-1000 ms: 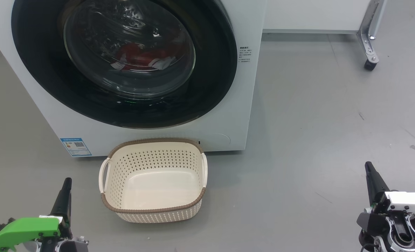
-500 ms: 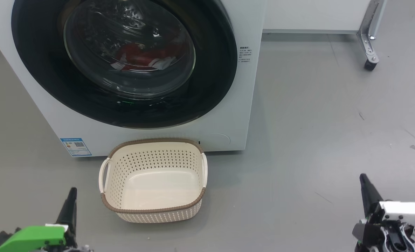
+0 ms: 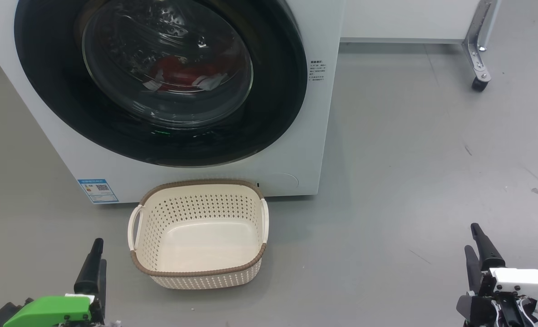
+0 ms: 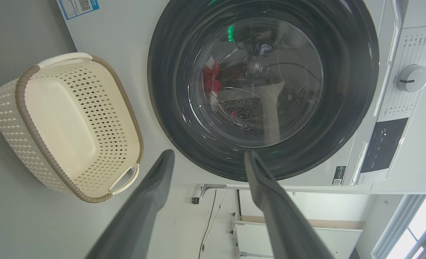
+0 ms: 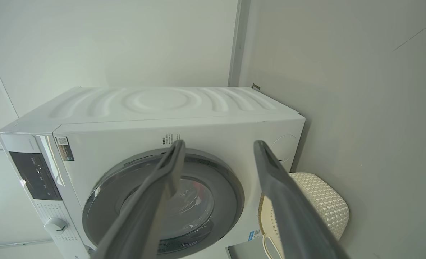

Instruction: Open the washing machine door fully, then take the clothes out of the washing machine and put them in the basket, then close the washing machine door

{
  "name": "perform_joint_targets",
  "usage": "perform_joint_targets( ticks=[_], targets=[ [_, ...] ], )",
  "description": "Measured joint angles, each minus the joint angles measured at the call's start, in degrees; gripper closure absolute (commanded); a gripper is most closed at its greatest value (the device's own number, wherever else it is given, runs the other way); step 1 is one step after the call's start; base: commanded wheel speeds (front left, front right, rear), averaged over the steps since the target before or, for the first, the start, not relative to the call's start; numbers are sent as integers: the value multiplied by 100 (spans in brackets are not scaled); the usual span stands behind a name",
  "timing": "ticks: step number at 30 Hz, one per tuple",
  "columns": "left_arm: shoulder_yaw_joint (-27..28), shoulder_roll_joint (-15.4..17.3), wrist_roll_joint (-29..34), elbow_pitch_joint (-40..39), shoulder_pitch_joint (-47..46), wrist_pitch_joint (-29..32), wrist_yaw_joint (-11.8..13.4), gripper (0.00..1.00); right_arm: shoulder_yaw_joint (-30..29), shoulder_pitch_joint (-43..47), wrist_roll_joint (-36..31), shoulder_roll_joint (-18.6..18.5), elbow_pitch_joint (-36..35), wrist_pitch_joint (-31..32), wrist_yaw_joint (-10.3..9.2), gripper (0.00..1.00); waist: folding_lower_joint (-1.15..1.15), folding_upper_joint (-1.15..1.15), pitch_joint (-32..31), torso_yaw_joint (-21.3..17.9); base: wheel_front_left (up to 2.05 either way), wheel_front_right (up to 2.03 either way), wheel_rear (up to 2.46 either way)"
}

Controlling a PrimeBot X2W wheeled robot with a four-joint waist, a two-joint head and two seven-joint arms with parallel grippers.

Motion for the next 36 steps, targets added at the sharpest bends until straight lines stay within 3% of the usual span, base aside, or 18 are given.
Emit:
perform_joint_targets(
  ticks=[15,24,36],
  targets=[
    [-309,137,625,-211,-110,-350,0,0,151,-45,-697,-194,-63,-353,1,0,0,0,-3,0,0,0,0],
    [-569,413,1653,-227,-170,-605,10,0,381,-142,-1586,-454,-107,-554,0,0,0,0,-16,1,0,0,0],
    [-934,591,2777,-211,-287,-836,260,0,818,-268,-2940,-675,-203,-799,-153,0,0,0,-42,-9,0,0,0]
  ],
)
